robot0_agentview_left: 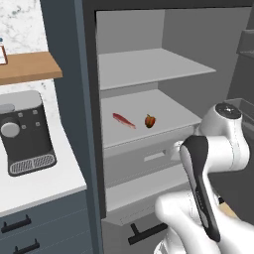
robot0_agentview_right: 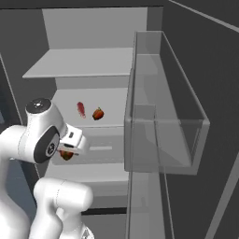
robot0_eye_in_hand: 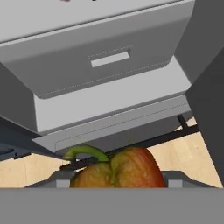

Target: Place one bell pepper and one steak in each tupperware on the nearby counter, to pack two identical lunches.

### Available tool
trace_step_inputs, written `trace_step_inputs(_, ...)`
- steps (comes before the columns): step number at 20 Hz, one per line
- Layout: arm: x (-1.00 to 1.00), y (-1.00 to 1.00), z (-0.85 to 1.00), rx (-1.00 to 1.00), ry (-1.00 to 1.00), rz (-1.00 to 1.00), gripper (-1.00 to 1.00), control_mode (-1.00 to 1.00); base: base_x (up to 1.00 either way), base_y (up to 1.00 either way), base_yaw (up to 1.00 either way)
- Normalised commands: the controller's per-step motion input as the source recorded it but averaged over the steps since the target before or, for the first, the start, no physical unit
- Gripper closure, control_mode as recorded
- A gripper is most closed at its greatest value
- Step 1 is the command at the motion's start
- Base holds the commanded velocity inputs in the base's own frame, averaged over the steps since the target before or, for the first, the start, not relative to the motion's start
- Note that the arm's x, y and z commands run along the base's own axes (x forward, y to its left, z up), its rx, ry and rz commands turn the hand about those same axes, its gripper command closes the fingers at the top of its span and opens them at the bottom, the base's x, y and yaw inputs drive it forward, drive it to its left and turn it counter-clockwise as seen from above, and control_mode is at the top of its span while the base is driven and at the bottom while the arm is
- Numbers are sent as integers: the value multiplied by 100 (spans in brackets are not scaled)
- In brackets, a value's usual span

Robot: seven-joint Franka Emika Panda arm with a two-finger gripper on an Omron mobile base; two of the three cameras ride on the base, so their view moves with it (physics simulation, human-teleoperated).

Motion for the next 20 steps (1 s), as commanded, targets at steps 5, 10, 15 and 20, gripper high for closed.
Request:
trace_step_inputs(5,0,0,0,0,0,0,100,100,-77,50,8)
trace_step_inputs(10,0,0,0,0,0,0,100,100,-43,99,37)
trace_step_inputs(15,0,0,0,0,0,0,100,100,-8,100,47)
trace_step_inputs(20,0,0,0,0,0,0,100,100,7,100,37)
